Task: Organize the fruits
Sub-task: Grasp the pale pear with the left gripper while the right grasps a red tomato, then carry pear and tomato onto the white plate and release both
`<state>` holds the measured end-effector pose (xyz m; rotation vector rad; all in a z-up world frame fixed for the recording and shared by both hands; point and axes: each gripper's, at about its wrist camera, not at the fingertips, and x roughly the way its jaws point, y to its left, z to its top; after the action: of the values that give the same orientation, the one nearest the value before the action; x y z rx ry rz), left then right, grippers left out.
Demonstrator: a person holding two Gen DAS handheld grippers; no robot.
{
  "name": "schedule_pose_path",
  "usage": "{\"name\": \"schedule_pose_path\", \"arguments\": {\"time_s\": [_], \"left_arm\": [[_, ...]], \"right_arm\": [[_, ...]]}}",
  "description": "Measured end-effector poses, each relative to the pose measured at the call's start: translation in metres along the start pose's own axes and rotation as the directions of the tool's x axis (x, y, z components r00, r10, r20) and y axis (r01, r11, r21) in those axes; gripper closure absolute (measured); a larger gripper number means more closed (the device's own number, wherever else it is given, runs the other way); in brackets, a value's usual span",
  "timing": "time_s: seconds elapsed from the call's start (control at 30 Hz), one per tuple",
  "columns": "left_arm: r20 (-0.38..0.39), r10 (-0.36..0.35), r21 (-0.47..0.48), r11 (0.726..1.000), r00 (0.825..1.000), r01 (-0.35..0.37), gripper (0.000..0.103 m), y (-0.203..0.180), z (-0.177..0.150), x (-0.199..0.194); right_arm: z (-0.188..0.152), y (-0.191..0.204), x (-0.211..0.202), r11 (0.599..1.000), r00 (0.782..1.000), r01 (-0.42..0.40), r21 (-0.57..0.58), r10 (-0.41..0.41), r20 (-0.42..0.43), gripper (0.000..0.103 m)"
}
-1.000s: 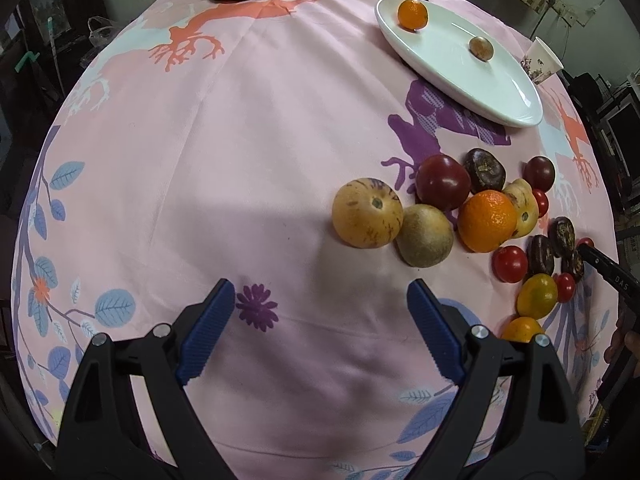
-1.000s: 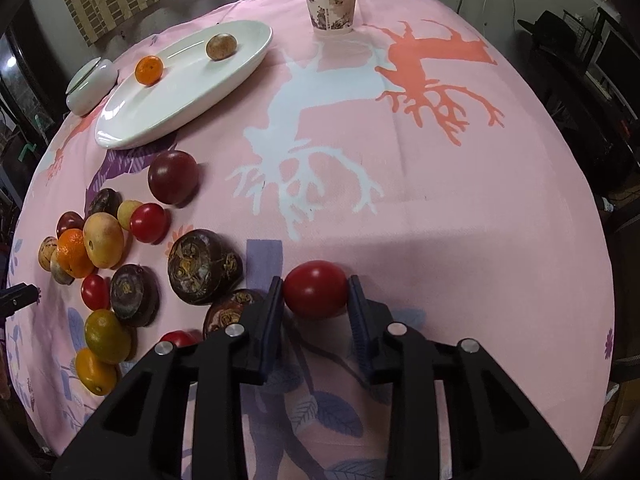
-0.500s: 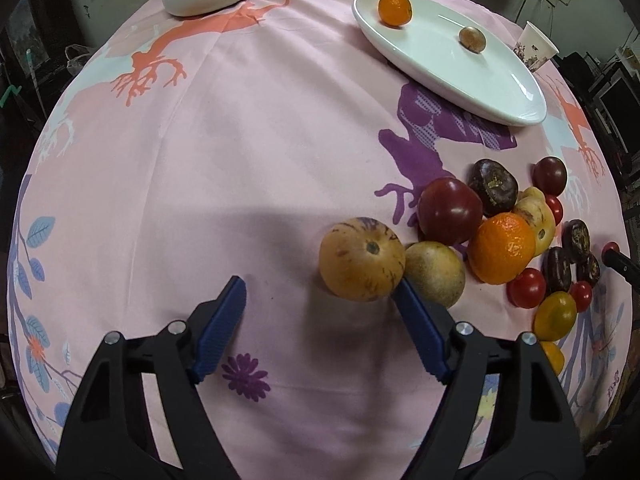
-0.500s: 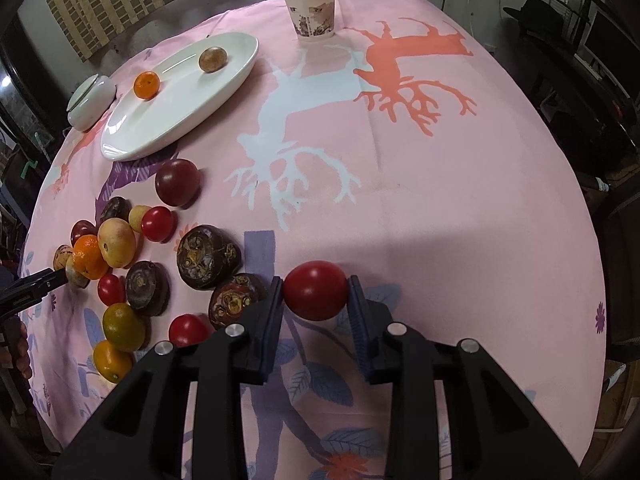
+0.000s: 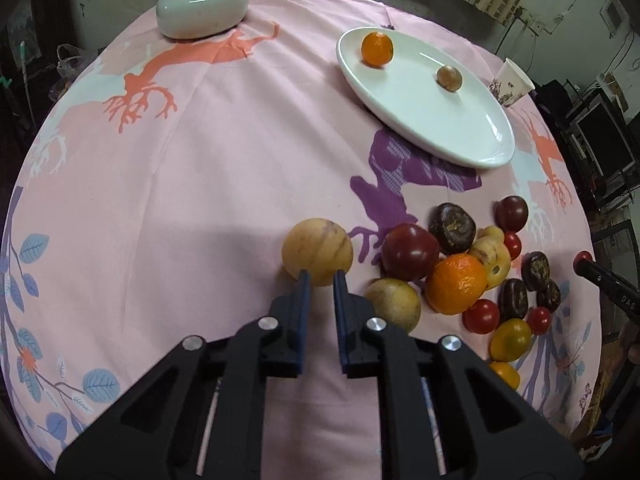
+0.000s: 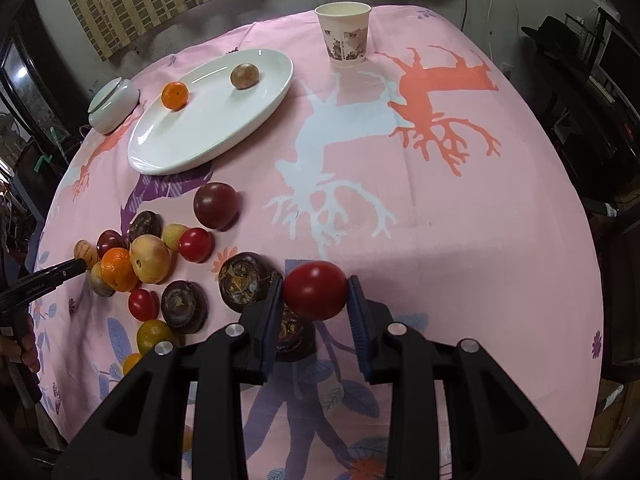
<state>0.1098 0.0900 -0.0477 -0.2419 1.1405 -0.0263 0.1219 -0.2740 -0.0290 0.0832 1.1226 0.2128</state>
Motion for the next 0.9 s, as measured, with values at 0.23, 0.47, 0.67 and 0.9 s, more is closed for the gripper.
{"name": "schedule_pose_path", "arguments": {"time_s": [0.23, 0.47, 0.67, 0.9], "left_arm": [[-0.009, 0.082, 0.017, 0.996, 0.997, -0.082, 0.042, 0.0, 0.004, 0.015], [-0.009, 0.076, 0.051, 0.996, 0.997, -0.076, 0.038, -0.001, 0.021, 0.03], [-0.043, 0.06, 0.072, 0.996, 0.997, -0.057, 0.061, -0.01, 0.026, 0.049], [0.004, 0.029, 0.071, 0.997, 1.0, -0.029, 0.061, -0.021, 0.041, 0.023]], "right_arm": [[0.004, 0.004, 0.003, 1.0, 1.0, -0.015, -0.009, 0.015, -0.006, 0.071], [0.002, 0.002, 0.009, 1.0, 1.0, -0.012, 0.003, 0.012, -0.022, 0.071], [0.002, 0.003, 0.014, 1.0, 1.0, -0.013, 0.007, 0.013, -0.027, 0.071], [0.019, 0.017, 0.012, 0.999, 0.999, -0.042, -0.023, 0.042, 0.004, 0.071]]}}
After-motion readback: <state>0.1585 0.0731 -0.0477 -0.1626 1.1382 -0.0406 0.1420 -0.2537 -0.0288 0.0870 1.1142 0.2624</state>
